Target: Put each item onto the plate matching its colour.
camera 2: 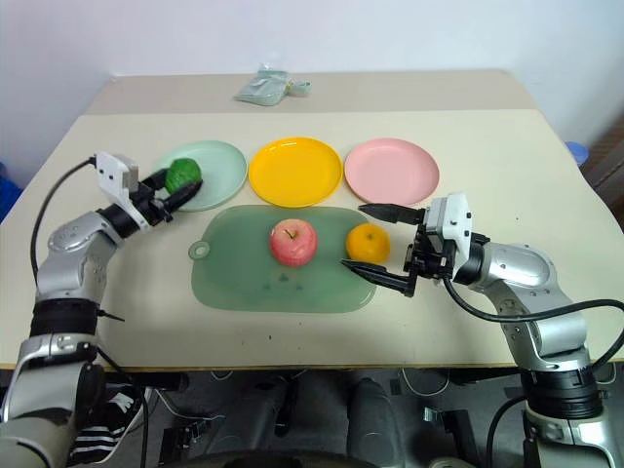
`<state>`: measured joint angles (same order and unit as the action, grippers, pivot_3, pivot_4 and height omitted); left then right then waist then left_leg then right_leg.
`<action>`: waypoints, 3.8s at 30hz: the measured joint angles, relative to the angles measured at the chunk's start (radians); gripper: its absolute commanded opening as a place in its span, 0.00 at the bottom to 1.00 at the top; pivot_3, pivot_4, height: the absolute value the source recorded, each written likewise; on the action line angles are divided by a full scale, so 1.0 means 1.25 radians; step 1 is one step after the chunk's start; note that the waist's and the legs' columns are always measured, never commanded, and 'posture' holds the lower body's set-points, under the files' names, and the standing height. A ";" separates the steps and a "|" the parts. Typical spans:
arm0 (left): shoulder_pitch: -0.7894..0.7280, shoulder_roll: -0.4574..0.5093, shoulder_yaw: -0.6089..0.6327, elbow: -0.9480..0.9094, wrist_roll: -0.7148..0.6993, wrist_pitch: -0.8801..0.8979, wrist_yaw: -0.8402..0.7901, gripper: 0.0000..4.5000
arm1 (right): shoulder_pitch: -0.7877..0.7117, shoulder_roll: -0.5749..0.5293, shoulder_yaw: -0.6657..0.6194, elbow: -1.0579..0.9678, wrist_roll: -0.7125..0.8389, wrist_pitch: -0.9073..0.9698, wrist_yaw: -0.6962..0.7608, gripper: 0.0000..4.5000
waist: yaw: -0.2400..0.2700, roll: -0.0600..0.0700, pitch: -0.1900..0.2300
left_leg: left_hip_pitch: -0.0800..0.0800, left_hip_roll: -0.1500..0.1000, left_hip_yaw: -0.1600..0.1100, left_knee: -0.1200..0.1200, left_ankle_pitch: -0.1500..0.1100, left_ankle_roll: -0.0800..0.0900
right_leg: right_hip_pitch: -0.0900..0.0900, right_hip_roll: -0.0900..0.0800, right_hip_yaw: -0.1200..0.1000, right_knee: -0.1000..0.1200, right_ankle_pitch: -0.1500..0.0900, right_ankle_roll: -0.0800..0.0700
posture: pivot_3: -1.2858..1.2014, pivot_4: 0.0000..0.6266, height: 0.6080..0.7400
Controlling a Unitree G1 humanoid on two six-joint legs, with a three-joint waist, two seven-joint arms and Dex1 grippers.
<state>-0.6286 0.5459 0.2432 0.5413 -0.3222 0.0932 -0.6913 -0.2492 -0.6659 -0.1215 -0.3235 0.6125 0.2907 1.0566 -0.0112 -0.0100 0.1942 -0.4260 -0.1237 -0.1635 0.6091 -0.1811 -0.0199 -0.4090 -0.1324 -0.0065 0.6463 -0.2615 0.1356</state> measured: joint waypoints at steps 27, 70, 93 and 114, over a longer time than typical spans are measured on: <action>-0.180 -0.036 0.013 0.304 0.054 -0.122 0.043 0.99 | -0.019 0.044 -0.005 0.057 -0.032 -0.028 -0.047 1.00 | -0.002 -0.002 0.000 | 0.000 -0.001 0.000 0.002 0.000 0.000 | 0.001 0.000 0.000 0.000 0.001 0.002 | 0.52 0.24 1.00; 0.124 0.079 -0.057 -0.201 -0.183 0.146 -0.577 0.99 | -0.147 0.105 0.121 0.050 -0.097 0.055 -0.153 1.00 | -0.003 -0.001 0.000 | 0.000 0.001 0.000 -0.001 0.000 0.000 | -0.001 0.002 0.002 -0.001 0.002 0.000 | 0.52 0.24 1.00; 0.135 0.161 -0.056 -0.183 -0.181 0.118 -0.668 0.99 | -0.301 0.177 0.335 0.054 -0.227 0.371 -0.276 1.00 | -0.004 -0.001 0.000 | 0.000 0.001 0.000 -0.003 0.000 0.000 | -0.003 0.002 0.002 -0.001 0.001 0.000 | 0.52 0.24 1.00; 0.156 0.181 -0.057 -0.217 -0.189 0.166 -0.686 0.99 | -0.344 0.185 0.390 0.129 -0.264 0.404 -0.229 1.00 | -0.005 -0.001 0.000 | 0.000 0.001 0.000 -0.003 0.000 0.000 | -0.003 0.002 0.003 -0.001 0.002 0.000 | 0.52 0.24 1.00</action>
<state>-0.4341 0.7724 0.1721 0.2699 -0.5579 0.3011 -1.5486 -0.6788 -0.4341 0.3661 -0.1622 0.2824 0.7957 0.7708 -0.0178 -0.0108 0.1941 -0.4265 -0.1227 -0.1636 0.6051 -0.1812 -0.0201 -0.4132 -0.1296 -0.0034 0.6453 -0.2595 0.1354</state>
